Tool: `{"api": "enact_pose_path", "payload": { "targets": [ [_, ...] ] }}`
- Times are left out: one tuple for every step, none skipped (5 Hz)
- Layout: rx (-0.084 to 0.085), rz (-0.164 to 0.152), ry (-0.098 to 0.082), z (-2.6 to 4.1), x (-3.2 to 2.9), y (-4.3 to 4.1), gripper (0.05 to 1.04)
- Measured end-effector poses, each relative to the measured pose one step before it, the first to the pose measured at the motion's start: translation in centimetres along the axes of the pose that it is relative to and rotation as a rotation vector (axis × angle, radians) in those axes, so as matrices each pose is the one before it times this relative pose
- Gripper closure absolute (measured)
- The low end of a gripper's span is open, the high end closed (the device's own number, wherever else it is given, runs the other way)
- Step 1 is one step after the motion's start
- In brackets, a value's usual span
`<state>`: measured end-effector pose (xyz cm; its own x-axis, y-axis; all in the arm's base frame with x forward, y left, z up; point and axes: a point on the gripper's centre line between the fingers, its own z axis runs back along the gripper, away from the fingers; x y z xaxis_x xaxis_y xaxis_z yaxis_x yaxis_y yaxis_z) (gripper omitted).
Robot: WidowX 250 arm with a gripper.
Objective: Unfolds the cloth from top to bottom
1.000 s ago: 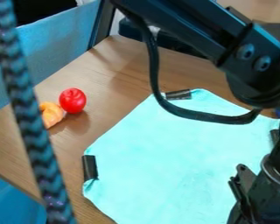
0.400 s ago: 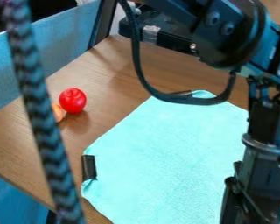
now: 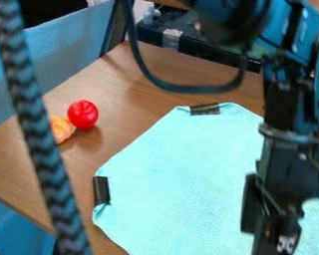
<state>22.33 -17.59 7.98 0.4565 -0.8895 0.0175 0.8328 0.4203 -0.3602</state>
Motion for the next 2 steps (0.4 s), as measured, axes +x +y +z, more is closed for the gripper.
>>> {"api": "enact_pose_path", "payload": {
  "targets": [
    [0.2756,0.2251,-0.0936,5.367,-2.05,4.155,0.083],
    [0.175,0.2327,-0.0593,2.999,-1.128,5.396,0.083]
  ]
}}
